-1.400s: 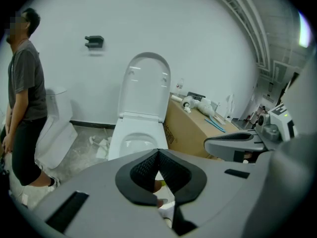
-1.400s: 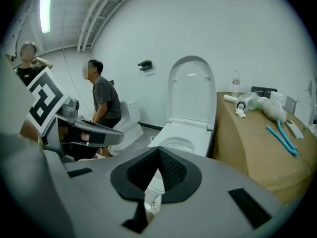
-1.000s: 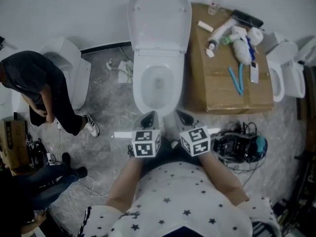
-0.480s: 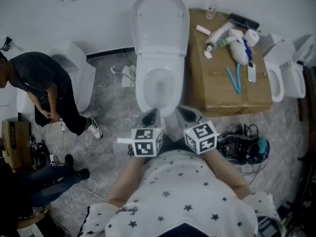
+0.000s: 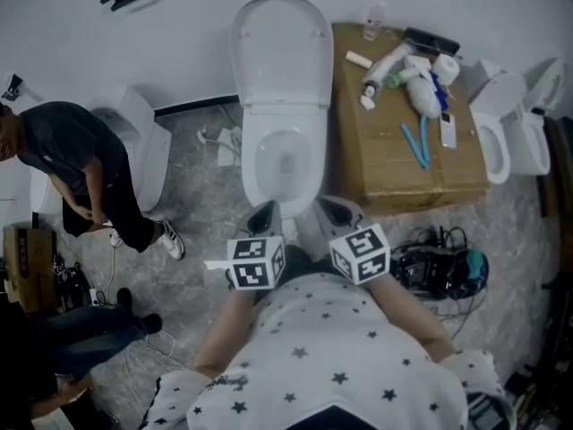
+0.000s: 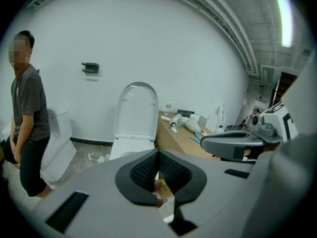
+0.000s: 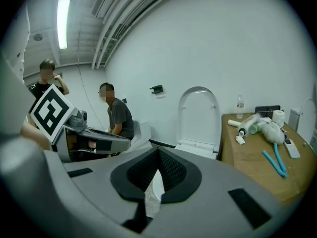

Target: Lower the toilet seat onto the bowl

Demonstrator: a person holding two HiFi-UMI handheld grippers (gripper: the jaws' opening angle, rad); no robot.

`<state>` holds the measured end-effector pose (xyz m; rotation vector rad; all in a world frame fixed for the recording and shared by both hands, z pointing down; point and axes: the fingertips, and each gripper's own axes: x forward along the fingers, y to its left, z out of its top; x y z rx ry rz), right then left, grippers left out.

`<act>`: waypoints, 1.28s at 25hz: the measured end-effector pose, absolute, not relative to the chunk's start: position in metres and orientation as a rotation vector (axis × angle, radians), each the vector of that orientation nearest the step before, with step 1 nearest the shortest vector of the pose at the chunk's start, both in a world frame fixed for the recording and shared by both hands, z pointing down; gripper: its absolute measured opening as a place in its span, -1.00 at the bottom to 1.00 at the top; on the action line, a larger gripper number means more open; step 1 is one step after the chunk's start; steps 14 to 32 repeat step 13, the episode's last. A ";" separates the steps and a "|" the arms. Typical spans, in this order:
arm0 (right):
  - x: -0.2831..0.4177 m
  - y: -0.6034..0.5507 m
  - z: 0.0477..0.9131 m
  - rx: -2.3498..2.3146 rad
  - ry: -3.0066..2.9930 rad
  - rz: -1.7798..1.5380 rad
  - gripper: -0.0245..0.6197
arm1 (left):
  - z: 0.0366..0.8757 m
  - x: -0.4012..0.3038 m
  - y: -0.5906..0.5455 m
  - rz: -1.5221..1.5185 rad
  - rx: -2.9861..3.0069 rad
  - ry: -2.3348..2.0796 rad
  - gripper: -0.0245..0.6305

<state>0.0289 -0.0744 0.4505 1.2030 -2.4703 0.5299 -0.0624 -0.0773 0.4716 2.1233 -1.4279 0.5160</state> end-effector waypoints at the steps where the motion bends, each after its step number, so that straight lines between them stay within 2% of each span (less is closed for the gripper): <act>1: 0.030 -0.074 0.450 1.205 -2.470 0.529 -0.90 | 0.470 -0.062 -0.078 0.514 2.123 -1.429 -0.93; 32: 0.038 -0.070 0.456 1.226 -2.442 0.525 -0.90 | 0.471 -0.053 -0.074 0.515 2.122 -1.426 -0.93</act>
